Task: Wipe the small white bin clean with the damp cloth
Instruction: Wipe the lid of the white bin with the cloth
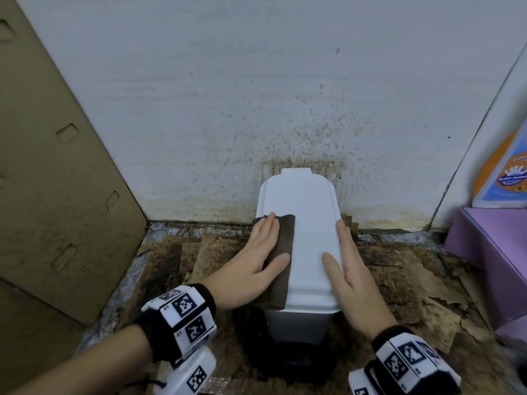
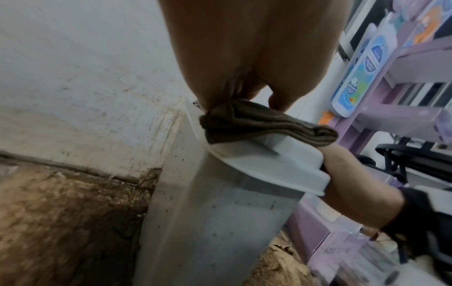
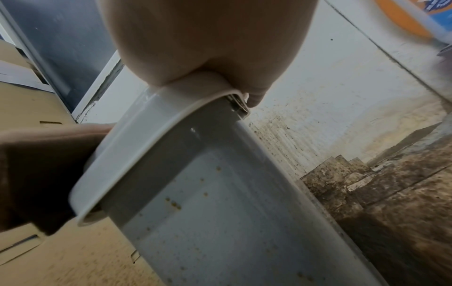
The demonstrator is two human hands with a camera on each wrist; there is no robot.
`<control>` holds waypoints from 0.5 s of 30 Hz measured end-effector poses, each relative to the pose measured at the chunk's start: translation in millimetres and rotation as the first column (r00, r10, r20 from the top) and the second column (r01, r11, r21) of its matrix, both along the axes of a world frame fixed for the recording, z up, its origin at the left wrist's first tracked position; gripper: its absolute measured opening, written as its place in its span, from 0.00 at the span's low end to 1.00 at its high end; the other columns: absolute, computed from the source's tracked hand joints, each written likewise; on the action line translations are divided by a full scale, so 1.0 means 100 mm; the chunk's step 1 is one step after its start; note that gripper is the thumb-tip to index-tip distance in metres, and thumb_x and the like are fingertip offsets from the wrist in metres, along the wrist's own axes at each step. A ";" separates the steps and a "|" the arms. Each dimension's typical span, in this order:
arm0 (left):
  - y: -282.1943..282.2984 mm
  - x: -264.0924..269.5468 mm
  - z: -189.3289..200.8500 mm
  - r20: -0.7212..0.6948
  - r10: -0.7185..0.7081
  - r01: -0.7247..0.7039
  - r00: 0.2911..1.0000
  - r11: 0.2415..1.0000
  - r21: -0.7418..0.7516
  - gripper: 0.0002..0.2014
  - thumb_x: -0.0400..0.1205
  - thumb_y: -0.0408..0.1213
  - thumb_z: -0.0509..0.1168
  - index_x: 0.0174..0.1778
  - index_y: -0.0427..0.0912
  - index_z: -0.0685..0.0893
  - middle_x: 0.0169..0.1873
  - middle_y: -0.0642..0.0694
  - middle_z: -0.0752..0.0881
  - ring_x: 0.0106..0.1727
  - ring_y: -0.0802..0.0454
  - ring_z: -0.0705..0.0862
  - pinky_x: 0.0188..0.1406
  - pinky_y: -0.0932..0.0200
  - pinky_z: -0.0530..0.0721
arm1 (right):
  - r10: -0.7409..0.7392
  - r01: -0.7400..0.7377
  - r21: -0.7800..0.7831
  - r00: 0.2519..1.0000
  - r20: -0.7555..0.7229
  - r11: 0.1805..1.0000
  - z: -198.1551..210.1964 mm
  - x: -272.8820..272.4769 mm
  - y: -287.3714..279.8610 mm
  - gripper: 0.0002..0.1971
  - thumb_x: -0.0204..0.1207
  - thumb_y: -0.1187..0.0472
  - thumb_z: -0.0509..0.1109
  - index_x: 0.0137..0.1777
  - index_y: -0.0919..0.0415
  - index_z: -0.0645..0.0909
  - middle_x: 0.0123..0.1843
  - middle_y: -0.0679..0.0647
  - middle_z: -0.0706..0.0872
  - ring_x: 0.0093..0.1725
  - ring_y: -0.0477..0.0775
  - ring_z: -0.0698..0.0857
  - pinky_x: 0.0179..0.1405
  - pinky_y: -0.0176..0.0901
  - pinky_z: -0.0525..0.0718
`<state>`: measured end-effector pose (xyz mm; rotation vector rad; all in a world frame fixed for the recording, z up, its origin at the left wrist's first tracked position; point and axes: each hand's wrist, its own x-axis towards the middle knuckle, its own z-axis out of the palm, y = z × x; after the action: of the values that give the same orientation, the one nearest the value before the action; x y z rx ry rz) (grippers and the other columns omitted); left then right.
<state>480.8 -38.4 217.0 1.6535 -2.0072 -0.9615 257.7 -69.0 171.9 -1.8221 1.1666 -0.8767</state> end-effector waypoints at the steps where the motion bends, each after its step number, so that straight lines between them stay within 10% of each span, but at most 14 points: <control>1: -0.05 0.01 0.01 0.019 -0.008 0.008 1.000 1.000 0.003 0.37 0.91 0.55 0.51 0.89 0.52 0.36 0.85 0.66 0.30 0.83 0.71 0.27 0.80 0.70 0.36 | 0.001 -0.001 0.005 1.000 -0.002 1.000 0.01 0.00 0.00 0.34 0.86 0.39 0.53 0.87 0.37 0.40 0.87 0.28 0.42 0.85 0.28 0.43 0.88 0.47 0.48; 15: -1.39 0.12 0.05 0.464 0.025 0.058 0.885 0.985 -0.164 0.32 0.93 0.53 0.42 0.90 0.42 0.44 0.90 0.49 0.44 0.90 0.54 0.42 0.87 0.53 0.38 | 0.006 -0.008 0.052 0.999 0.039 0.999 0.03 0.03 -0.03 0.35 0.83 0.36 0.53 0.85 0.29 0.37 0.84 0.20 0.39 0.82 0.23 0.39 0.83 0.37 0.48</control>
<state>492.4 -177.3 222.0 1.9018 -2.3272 -0.3919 260.6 -71.9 175.3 -1.7589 1.1476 -0.8658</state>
